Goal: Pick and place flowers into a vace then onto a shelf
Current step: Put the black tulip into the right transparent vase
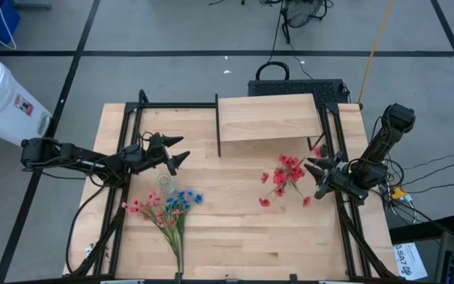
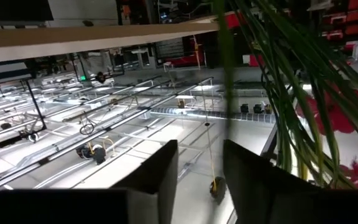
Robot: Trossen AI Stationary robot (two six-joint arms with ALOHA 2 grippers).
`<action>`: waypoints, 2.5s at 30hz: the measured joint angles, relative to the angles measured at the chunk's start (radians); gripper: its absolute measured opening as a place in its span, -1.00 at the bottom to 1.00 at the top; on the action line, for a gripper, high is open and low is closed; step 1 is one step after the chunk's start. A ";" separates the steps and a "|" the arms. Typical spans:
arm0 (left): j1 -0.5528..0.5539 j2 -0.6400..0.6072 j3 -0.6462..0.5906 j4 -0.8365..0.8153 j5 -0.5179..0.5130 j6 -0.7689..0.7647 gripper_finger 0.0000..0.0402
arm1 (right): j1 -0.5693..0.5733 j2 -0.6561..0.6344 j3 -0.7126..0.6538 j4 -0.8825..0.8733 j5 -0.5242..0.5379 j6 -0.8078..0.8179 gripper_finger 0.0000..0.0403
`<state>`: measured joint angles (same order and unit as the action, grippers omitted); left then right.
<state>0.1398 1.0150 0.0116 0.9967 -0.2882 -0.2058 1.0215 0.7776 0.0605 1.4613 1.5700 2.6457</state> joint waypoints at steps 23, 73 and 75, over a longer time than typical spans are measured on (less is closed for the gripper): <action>0.000 0.000 0.000 0.000 0.000 0.000 0.82 | -0.026 0.014 -0.003 -0.082 0.000 -0.175 0.70; 0.000 0.000 0.000 -0.001 0.000 0.000 0.82 | -0.135 0.259 0.254 -1.076 -0.749 -0.434 0.66; 0.000 0.000 0.000 0.000 0.000 0.000 0.82 | -0.173 0.336 0.302 -1.118 -0.801 -0.433 0.66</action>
<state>0.1398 1.0153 0.0116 0.9966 -0.2882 -0.2058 0.8483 1.1136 0.3629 0.3430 0.7690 2.2128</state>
